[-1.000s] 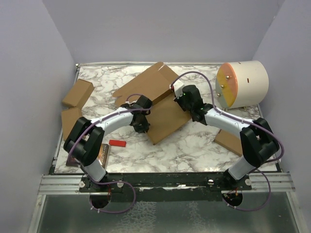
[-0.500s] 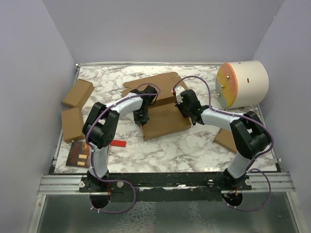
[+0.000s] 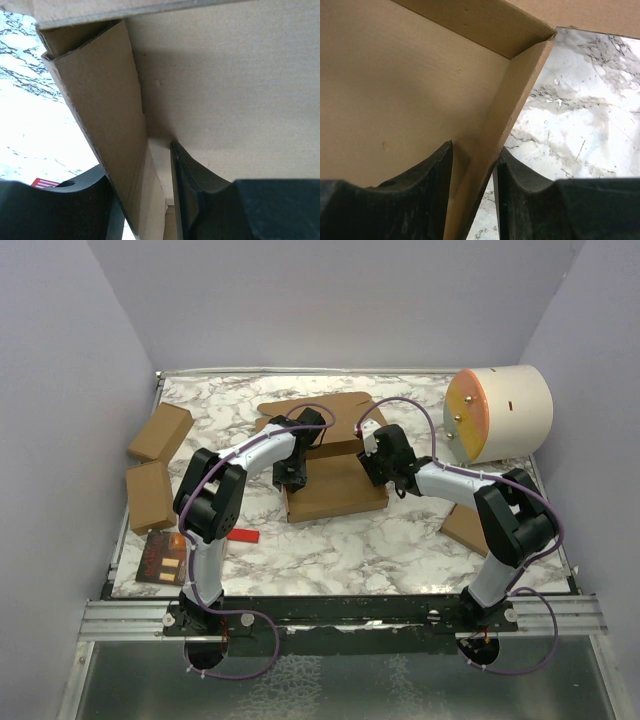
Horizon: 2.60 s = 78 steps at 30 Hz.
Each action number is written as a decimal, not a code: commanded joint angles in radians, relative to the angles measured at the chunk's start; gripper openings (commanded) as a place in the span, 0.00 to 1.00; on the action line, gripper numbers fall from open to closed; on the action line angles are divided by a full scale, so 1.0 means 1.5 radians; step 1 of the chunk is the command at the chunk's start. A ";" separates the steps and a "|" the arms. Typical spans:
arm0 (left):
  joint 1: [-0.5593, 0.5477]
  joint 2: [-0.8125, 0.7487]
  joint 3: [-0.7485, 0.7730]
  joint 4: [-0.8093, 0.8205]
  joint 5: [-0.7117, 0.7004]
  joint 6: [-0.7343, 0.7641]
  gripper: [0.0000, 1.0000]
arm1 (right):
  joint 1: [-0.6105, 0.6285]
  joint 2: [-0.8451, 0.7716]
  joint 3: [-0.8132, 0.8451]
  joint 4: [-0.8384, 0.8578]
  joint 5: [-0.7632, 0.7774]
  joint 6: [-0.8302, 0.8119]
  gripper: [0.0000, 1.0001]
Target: Fold the paper box
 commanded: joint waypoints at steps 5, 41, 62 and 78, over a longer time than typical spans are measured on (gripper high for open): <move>-0.002 -0.017 0.001 0.016 -0.015 0.055 0.41 | 0.000 -0.009 -0.006 0.008 -0.058 0.008 0.45; 0.015 -0.529 -0.401 0.461 0.003 0.087 0.84 | -0.090 -0.179 -0.028 -0.029 -0.239 -0.106 0.72; 0.028 -0.840 -0.568 0.214 -0.026 -0.357 0.93 | -0.150 -0.181 0.068 -0.316 -0.791 -0.270 0.80; 0.029 -0.673 -0.579 0.023 -0.114 -0.553 0.72 | -0.193 -0.194 -0.015 -0.237 -0.757 -0.250 0.81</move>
